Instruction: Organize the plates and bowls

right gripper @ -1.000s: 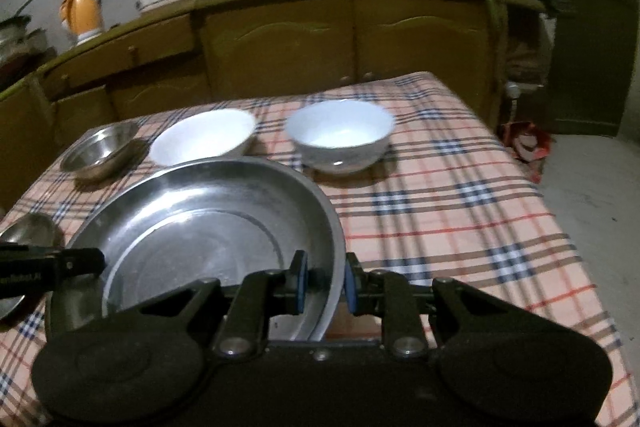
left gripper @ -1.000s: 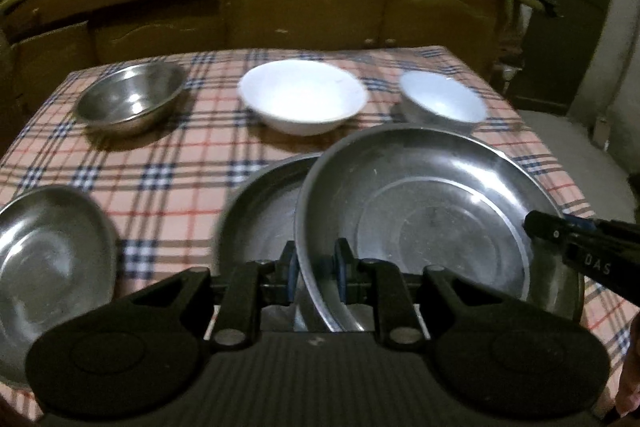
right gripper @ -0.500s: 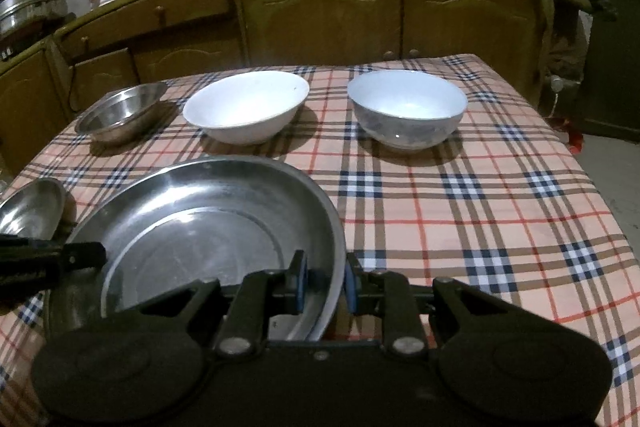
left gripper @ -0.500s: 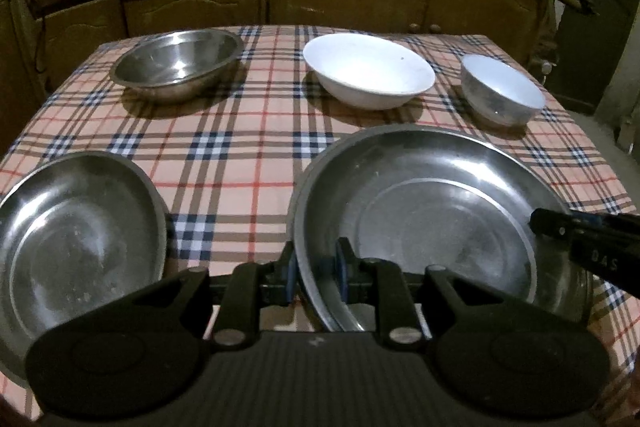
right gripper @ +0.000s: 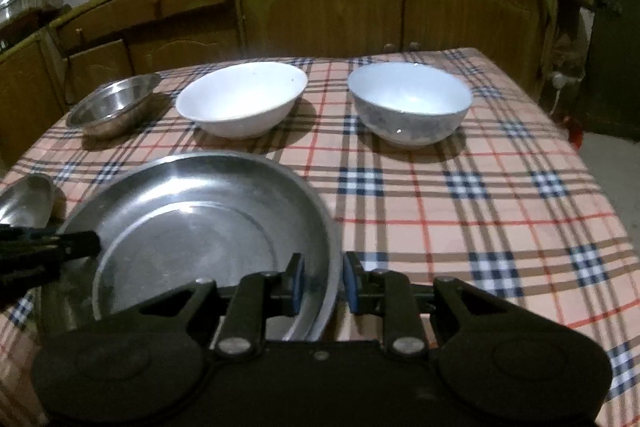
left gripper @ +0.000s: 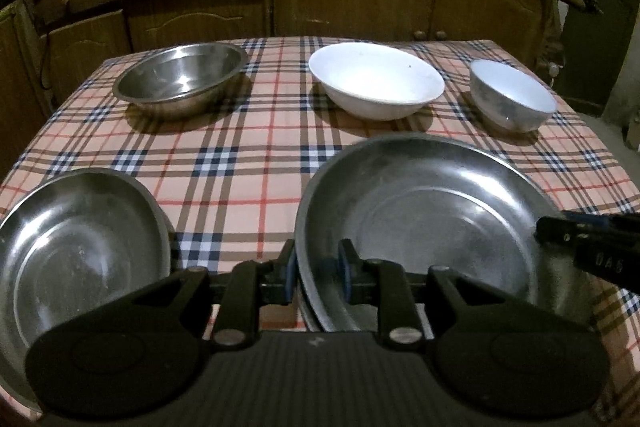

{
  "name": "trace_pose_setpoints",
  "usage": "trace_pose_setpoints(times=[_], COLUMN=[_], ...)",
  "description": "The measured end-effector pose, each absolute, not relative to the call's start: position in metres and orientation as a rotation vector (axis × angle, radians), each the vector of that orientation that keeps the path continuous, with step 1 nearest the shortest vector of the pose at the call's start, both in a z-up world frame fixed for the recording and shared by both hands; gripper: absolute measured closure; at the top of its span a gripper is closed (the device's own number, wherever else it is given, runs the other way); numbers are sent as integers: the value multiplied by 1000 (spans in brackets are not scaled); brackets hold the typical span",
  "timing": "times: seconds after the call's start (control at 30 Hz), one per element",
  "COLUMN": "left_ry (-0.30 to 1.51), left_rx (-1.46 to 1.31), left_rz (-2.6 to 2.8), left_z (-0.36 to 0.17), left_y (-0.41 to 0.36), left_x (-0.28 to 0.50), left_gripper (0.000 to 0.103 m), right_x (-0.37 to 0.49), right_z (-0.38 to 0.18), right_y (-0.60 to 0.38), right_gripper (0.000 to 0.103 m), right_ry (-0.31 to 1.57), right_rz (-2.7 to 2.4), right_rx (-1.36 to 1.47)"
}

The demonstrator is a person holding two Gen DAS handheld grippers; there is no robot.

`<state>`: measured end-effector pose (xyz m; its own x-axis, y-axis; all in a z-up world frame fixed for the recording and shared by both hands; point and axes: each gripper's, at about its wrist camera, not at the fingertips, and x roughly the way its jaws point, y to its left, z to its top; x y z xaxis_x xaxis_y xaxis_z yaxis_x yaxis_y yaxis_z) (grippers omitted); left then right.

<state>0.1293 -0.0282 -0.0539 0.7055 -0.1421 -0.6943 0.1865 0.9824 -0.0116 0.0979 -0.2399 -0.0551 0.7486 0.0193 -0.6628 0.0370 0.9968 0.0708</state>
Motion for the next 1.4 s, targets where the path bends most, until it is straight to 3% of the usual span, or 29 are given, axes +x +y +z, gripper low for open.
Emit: trace_pose_setpoints(times=[0.37,0.7,0.87,1.07,1.17,1.4], left_ry=[809,799,794,778,789,828], left_rx=[12,-23,-45,-68,-90,-126], left_rz=[-171,-141,-93,7,76,152], left_z=[-48,-20,-10,-10,-17,-36], left_y=[-17,12,45,106,143,202], left_x=[124,99,91,81,80,93], left_gripper=[74,70,70,64,64,62], right_x=[85,81,82,88,94,113], right_z=[-36,-14,-8,-14,-20,-34], right_y=[-241,-177,-127,-69,-48,-14], right_gripper=[73,68,67,60,52,46], right_ry=[681,653,662,687,706,754], right_rz=[-18,130,223,331,360,402], right_rx=[93,88,66,45,40,23])
